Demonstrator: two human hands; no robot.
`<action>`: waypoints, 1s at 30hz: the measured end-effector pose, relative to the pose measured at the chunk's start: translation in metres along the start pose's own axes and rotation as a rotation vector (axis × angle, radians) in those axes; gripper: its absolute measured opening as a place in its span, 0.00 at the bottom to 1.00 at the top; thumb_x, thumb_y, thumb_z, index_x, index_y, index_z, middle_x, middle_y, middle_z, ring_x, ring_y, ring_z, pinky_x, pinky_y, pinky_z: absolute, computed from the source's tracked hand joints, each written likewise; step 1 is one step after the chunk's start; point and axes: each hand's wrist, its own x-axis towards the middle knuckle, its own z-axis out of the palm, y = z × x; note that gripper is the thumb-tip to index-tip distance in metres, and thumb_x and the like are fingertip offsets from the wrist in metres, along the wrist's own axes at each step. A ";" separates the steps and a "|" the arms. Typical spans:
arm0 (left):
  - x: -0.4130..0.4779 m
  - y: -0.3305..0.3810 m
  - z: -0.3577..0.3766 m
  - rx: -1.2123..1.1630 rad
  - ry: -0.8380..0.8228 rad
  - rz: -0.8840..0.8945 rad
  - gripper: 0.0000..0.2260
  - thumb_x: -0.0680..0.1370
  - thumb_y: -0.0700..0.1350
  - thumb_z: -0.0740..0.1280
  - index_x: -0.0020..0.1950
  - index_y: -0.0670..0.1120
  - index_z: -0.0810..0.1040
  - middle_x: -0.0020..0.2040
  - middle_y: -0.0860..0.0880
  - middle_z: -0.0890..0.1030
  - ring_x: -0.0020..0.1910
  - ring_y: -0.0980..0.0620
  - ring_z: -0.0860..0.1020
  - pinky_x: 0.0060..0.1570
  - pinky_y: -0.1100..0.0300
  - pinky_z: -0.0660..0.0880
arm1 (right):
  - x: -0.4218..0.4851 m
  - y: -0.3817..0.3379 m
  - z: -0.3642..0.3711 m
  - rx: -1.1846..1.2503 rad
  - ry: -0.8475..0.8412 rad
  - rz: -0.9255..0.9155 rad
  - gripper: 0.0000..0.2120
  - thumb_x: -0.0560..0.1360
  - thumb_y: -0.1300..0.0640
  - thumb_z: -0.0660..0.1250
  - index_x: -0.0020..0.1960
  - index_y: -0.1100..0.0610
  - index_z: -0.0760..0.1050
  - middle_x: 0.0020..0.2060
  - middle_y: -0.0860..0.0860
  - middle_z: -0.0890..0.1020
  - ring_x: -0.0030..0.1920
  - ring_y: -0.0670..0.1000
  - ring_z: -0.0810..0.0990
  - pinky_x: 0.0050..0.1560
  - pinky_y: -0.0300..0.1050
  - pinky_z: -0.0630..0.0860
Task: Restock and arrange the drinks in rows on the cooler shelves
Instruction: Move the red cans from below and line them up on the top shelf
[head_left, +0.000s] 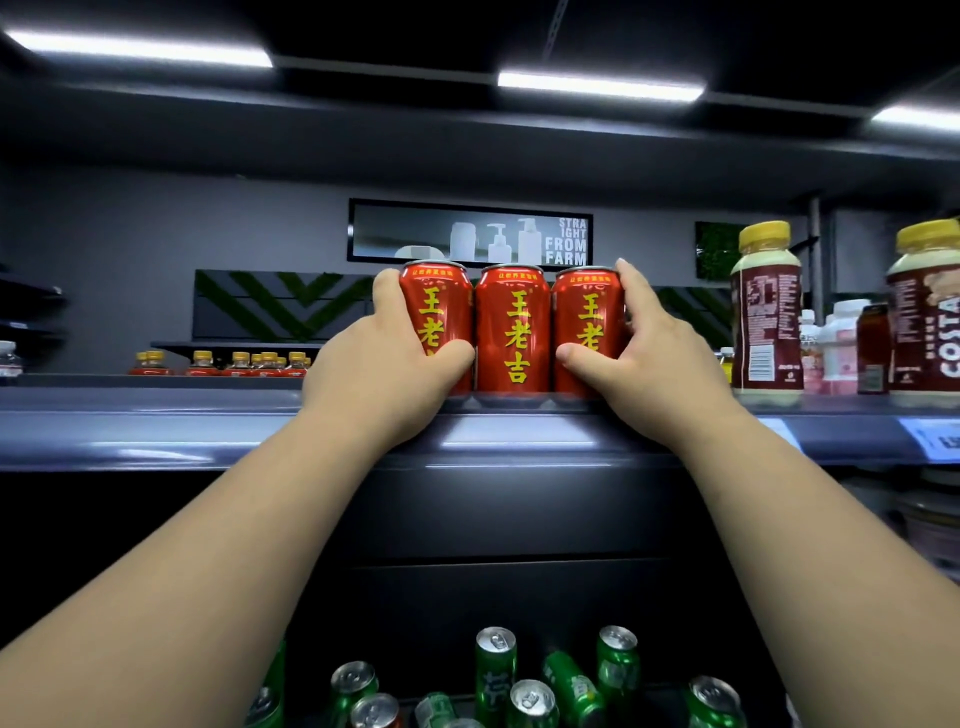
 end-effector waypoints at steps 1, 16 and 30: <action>0.000 0.001 0.000 0.009 0.001 -0.007 0.34 0.73 0.63 0.61 0.74 0.52 0.52 0.49 0.47 0.75 0.45 0.42 0.75 0.44 0.50 0.72 | 0.000 0.000 0.000 0.000 -0.001 0.003 0.46 0.71 0.33 0.67 0.80 0.42 0.47 0.69 0.51 0.76 0.65 0.58 0.75 0.62 0.54 0.72; 0.001 0.001 0.001 0.061 -0.003 -0.020 0.34 0.74 0.64 0.60 0.75 0.52 0.51 0.51 0.46 0.75 0.45 0.42 0.74 0.44 0.51 0.69 | -0.001 -0.003 -0.001 -0.032 0.028 0.000 0.45 0.72 0.33 0.67 0.80 0.43 0.48 0.67 0.53 0.77 0.64 0.59 0.75 0.59 0.54 0.72; -0.030 0.017 -0.005 0.061 0.305 0.344 0.35 0.70 0.63 0.61 0.73 0.46 0.64 0.69 0.38 0.67 0.65 0.36 0.69 0.61 0.40 0.68 | -0.022 0.020 -0.017 0.139 0.057 -0.102 0.37 0.73 0.36 0.61 0.78 0.48 0.59 0.73 0.50 0.69 0.72 0.53 0.67 0.71 0.56 0.66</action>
